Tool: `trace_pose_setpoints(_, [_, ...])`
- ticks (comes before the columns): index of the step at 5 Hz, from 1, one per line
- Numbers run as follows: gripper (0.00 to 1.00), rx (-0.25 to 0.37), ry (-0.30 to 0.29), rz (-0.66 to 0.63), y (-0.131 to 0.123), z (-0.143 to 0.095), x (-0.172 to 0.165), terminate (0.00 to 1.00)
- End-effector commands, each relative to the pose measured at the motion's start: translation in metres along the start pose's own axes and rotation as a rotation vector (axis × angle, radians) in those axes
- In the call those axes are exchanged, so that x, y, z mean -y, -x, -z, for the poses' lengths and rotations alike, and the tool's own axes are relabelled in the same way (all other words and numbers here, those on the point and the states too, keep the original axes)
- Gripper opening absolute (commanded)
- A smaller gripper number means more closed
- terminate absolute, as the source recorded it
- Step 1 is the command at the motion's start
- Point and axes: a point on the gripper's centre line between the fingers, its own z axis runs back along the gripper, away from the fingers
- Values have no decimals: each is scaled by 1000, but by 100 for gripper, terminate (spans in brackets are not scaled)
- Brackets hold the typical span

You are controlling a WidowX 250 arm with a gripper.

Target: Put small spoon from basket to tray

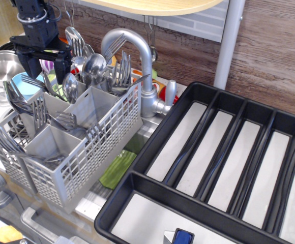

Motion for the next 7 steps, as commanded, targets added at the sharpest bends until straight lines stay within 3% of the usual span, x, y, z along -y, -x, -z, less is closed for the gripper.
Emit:
trace_pose_setpoints(1, [100, 67, -23, -51, -9, -2, -12, 0])
trace_pose_setpoints(2, [0, 51, -27, -70, -8, 3, -12, 0])
trace_pose_setpoints(4, [0, 28, -24, -78, -1, 1, -7, 0])
trace_pose_setpoints(5, [0, -45, -53, -16, -6, -21, -5, 0])
trace_pose_setpoints(6, [0, -163, -129, 97, -20, -69, 6, 0])
trace_pose_setpoints(7, [0, -237, -214, 206, -31, -113, 24, 0])
